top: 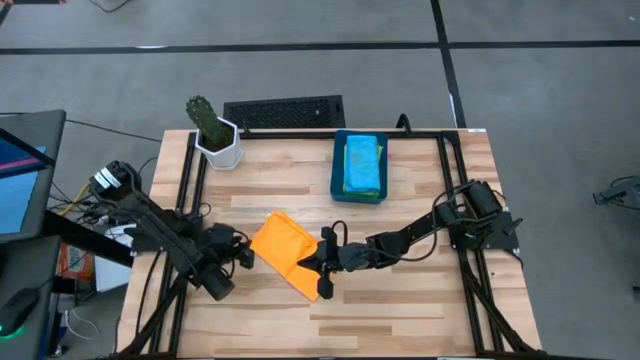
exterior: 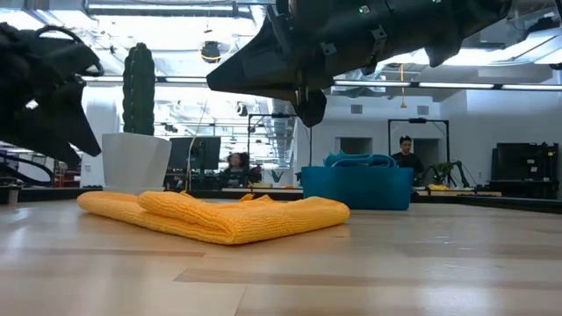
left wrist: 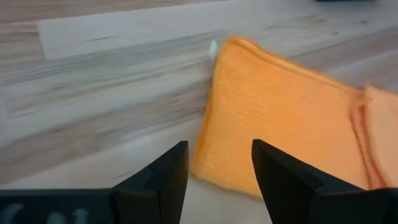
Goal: Fold microfiber towels
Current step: Fold the orange towel
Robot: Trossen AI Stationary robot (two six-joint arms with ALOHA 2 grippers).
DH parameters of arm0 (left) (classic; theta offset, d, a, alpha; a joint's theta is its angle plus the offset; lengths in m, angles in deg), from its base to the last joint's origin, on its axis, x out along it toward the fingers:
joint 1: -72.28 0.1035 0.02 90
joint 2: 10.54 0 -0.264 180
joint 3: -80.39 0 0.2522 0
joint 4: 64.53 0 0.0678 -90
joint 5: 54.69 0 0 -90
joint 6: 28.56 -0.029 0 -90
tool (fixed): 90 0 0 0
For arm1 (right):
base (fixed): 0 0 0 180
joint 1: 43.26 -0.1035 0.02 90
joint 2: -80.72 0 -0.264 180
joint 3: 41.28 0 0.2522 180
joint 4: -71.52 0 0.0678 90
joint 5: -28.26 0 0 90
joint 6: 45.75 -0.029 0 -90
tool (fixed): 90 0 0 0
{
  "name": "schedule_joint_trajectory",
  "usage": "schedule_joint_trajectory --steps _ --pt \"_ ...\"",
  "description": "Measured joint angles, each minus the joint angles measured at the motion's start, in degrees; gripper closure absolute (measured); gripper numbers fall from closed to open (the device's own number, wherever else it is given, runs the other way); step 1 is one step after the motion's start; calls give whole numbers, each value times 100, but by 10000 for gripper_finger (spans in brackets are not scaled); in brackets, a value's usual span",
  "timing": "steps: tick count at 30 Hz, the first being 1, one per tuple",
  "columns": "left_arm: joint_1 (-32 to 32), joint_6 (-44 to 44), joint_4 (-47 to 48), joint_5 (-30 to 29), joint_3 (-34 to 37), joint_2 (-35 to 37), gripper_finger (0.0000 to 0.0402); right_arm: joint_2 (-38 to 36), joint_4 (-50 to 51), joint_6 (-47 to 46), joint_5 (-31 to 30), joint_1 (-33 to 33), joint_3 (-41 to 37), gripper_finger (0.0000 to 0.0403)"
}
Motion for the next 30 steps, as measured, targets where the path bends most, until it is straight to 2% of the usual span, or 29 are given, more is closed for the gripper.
schedule_joint_trajectory --steps 10,14,17,20,25,30 --pt "57 386 -774 115 259 -981 230 1 47 -3 2 0 0 376" --pt "92 24 -1329 213 245 -1403 230 1 89 -3 2 0 0 375" --pt "99 -47 -1376 218 225 -1599 237 1 101 -5 2 0 0 377" --pt "99 218 -1208 281 174 -1583 271 1 166 -137 3 -2 0 378" --pt "129 157 -1116 358 109 -1511 378 1 208 -522 29 -143 0 376" --pt "130 268 -944 563 -265 -1528 396 -258 215 -594 -33 -361 3 381"
